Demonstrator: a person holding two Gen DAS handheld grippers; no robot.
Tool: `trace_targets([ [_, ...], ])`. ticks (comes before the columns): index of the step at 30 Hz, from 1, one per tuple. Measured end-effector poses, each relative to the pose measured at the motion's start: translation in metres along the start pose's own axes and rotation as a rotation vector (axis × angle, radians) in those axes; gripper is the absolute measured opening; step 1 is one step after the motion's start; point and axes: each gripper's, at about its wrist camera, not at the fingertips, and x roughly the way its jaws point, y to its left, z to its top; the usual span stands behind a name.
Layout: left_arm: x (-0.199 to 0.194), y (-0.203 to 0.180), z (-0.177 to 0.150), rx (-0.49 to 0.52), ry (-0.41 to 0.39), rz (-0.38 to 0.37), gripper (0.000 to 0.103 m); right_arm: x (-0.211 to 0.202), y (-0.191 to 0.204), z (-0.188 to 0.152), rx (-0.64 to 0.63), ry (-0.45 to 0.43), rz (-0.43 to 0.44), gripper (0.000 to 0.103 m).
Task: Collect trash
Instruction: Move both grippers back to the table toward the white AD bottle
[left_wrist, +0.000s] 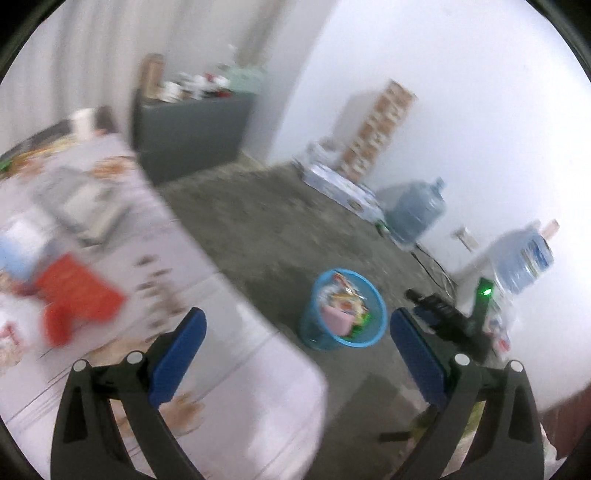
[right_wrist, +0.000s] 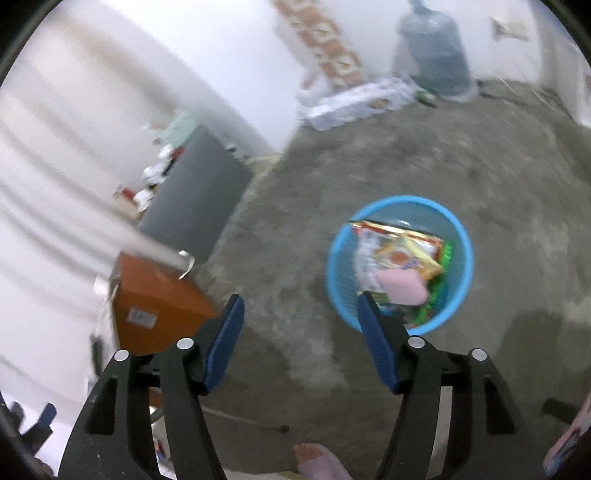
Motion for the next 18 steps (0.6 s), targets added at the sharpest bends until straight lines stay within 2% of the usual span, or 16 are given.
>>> trace_targets([
  [3, -0.033, 0.032, -0.022, -0.035, -0.045, 0.066, 0.098, -0.011, 0.038, 0.0, -0.095, -0.001, 0.056, 0.066],
  [7, -0.072, 0.073, -0.053, -0.099, -0.093, 0.162, 0.098, -0.013, 0.089, -0.009, -0.219, 0.04, 0.148, 0.066],
  [14, -0.118, 0.132, -0.097, -0.245, -0.16, 0.28, 0.098, 0.009, 0.195, -0.061, -0.429, 0.25, 0.389, 0.067],
  [18, -0.135, 0.155, -0.113, -0.317, -0.19, 0.295, 0.098, 0.024, 0.253, -0.095, -0.518, 0.364, 0.487, 0.067],
])
